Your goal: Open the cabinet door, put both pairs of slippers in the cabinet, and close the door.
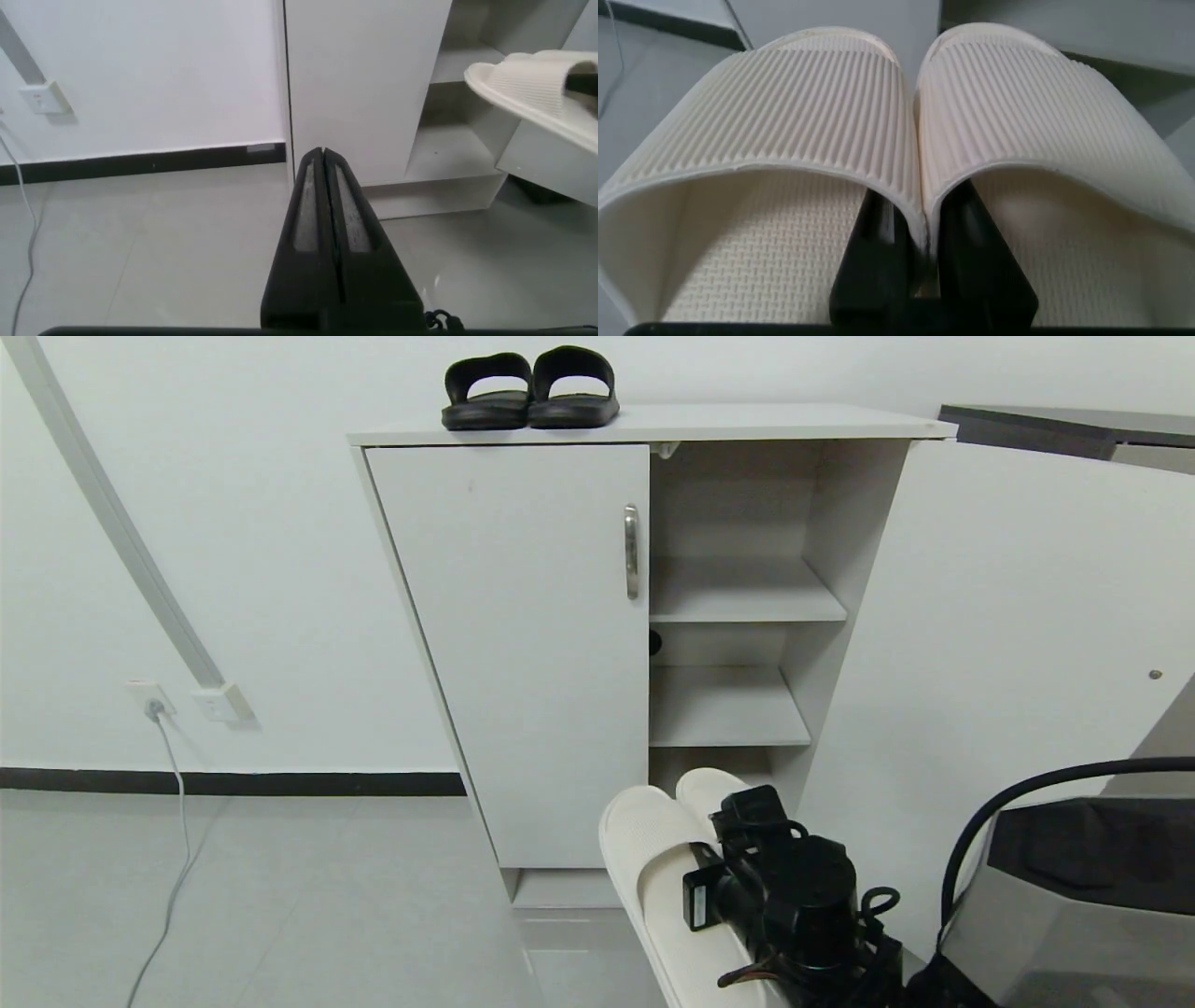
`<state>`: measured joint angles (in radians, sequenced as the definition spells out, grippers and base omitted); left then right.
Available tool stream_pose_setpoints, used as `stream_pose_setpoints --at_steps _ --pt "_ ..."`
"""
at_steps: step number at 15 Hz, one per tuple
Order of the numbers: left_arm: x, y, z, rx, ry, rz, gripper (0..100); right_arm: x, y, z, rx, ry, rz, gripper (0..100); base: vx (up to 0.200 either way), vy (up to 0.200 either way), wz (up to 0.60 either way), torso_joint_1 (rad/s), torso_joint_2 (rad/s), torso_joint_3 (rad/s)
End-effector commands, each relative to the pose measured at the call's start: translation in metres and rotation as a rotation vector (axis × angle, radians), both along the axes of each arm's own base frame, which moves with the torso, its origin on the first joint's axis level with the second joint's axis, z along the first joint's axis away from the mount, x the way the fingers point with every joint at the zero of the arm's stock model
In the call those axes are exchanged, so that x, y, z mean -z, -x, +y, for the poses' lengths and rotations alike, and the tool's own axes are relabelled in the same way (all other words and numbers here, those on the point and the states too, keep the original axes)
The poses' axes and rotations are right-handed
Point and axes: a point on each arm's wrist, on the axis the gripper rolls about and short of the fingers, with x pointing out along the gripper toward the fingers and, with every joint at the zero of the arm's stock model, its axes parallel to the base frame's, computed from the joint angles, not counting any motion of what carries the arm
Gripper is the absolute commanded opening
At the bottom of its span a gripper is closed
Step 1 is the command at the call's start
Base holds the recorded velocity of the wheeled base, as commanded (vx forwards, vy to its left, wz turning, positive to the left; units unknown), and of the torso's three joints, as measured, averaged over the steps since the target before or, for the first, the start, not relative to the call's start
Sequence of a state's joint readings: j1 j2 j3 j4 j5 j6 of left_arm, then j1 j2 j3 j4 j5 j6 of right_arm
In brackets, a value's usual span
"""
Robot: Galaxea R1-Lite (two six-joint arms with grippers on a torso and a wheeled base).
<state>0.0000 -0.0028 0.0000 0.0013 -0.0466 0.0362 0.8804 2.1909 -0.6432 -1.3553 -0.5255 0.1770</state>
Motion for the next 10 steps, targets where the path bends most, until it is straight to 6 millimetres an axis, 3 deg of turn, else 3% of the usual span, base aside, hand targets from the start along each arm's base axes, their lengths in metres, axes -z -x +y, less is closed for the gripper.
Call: stream_pose_setpoints --at_steps 1,6,10 --pt "0.000 0.000 0.000 -0.001 0.001 0.003 0 0.022 -0.020 0.015 0.103 0.016 -0.001 0 0.000 0.000 0.00 0.000 0.00 0.000" --pt "0.000 0.000 0.000 -0.004 0.005 0.003 0 0.028 -0.043 0.022 0.277 0.008 -0.042 0 0.000 0.000 0.00 0.000 0.00 0.000" --pt "0.000 0.000 0.000 -0.004 0.005 0.003 0 0.032 -0.045 0.022 0.300 0.021 -0.043 0 0.000 -0.200 0.00 0.006 0.00 0.004"
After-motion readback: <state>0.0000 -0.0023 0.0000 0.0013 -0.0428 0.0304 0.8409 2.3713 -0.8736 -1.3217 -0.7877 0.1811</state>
